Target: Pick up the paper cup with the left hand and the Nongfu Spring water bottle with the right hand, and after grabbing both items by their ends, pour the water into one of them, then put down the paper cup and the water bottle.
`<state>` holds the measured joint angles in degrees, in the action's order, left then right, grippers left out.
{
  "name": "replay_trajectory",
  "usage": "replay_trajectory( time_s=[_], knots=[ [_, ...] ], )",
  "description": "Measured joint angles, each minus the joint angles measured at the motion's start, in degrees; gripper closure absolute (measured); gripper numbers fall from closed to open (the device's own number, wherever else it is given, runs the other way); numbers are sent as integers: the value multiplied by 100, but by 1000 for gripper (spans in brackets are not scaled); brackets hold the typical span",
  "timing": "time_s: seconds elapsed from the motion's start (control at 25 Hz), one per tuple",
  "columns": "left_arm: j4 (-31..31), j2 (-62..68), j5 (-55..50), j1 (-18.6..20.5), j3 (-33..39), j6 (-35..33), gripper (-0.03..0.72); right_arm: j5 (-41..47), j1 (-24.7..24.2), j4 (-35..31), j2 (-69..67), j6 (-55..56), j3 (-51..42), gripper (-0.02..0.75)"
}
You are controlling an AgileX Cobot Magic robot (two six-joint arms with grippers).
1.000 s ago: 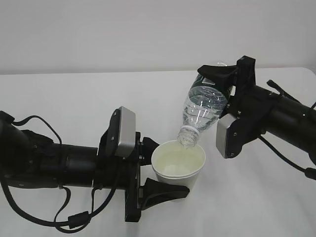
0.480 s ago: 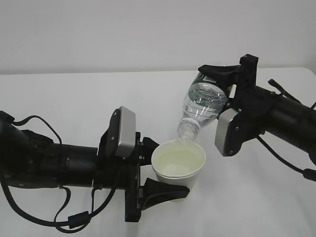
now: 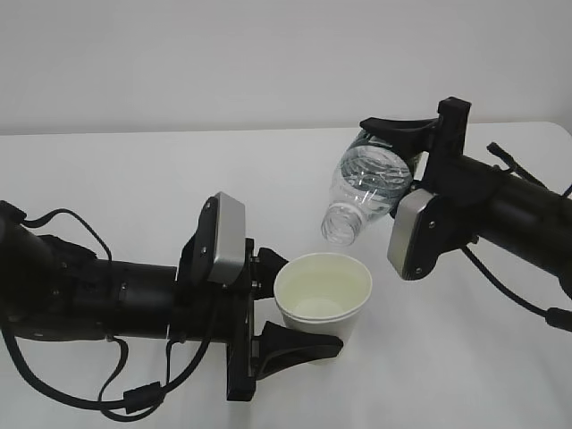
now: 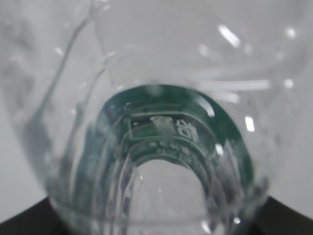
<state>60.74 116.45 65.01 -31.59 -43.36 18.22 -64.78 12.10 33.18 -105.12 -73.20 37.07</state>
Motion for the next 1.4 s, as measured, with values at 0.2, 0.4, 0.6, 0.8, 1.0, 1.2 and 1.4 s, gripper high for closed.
replay_trajectory(
  time_s=[0.2,0.4,0.6,0.8,1.0,1.2,1.4],
  knots=[
    [0,0,0,0,0,0,207,0,0,-23,0,245,0,309],
    [0,0,0,0,0,0,207,0,0,-109,0,624,0,309],
    [0,0,0,0,0,0,207,0,0,-198,0,966,0,309],
    [-23,0,0,0,0,0,207,0,0,-265,0,1291,0,309],
    [-46,0,0,0,0,0,207,0,0,-484,0,1693,0,309],
    [-46,0,0,0,0,0,207,0,0,-596,0,2123,0,309],
    [-46,0,-9,0,0,0,207,0,0,-774,0,2450,-36,309]
  ],
)
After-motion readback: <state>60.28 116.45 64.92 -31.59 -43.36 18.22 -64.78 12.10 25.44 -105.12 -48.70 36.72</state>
